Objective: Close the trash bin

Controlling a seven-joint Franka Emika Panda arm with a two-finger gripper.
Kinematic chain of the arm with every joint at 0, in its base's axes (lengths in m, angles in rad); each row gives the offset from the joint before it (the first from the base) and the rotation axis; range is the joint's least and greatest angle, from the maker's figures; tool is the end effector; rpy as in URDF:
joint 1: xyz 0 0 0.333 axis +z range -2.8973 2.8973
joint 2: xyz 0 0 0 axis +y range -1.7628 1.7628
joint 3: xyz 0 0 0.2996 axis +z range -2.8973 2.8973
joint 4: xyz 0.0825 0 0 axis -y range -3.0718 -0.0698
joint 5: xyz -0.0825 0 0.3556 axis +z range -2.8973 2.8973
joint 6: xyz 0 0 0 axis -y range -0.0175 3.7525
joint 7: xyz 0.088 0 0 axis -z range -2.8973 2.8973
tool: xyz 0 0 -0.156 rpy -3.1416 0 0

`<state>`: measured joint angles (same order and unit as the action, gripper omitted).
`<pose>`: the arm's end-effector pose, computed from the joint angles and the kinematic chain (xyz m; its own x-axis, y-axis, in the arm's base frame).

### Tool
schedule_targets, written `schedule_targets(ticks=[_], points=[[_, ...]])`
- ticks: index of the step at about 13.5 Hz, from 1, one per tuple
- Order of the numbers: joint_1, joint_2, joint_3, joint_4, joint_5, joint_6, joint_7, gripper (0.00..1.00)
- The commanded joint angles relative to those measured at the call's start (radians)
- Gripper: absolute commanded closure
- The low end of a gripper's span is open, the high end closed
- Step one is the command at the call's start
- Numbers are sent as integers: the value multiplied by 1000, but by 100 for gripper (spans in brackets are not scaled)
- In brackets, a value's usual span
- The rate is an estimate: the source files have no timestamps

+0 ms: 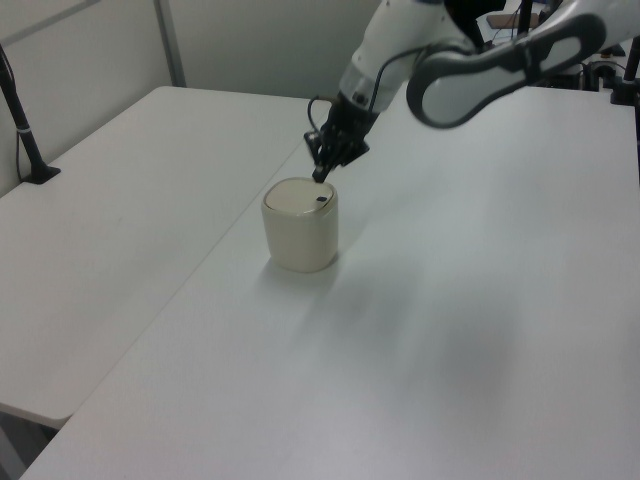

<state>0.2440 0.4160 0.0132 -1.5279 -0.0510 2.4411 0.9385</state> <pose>0.6869 0.1776 0.4258 0.7154 -0.6234 0.3155 -0.5180 -0.7763 -0.3593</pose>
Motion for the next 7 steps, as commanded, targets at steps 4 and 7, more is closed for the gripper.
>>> schedule_targets(ticks=[4, 7], points=[[-66, -302, 33, -66, 26, -491, -205, 72], [-146, -403, 77, -83, 57, -695, -384, 19]])
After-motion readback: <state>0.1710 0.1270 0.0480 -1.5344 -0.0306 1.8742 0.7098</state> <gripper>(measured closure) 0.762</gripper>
